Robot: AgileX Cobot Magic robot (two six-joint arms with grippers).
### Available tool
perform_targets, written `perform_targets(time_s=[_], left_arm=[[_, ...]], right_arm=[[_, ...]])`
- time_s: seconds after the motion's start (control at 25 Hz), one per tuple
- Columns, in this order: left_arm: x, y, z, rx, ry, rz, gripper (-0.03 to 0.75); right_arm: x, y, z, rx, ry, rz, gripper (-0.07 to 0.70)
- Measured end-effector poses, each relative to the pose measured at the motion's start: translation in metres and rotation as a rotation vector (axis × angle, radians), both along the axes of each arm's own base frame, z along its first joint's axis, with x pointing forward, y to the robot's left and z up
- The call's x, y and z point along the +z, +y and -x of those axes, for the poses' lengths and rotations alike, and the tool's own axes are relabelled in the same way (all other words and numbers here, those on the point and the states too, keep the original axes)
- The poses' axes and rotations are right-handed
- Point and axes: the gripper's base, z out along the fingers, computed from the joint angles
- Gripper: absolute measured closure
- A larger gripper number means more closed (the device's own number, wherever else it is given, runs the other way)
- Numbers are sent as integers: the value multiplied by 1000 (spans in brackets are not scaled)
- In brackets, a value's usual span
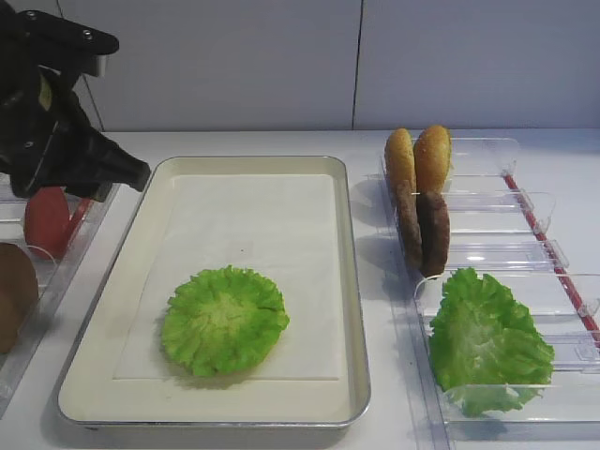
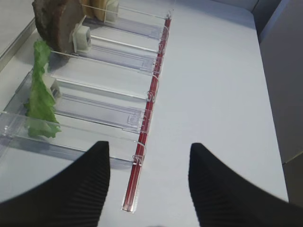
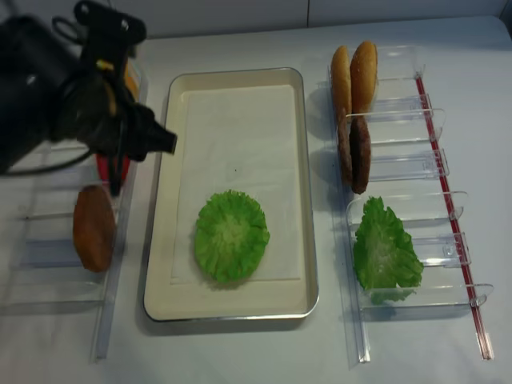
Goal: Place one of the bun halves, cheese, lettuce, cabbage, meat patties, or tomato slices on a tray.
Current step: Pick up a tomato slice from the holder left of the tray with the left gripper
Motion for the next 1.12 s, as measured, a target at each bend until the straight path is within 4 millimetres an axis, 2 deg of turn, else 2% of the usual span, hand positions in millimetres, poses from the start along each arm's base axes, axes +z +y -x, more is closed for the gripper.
perform_targets(time_s=[0.16,0.56,0.72,1.12], left_arm=[[-6,-6,-17,20,37,-31,337],[-24,-5,-35,97,60,-117,337],[-33,-7,-40,93,71,-131,338],[-34,-6,-43,108,40,-141,339]], right_arm=[[0,0,0,0,0,0,236],[0,0,0,0,0,0,236],[0,0,0,0,0,0,236],[0,0,0,1,0,2,236]])
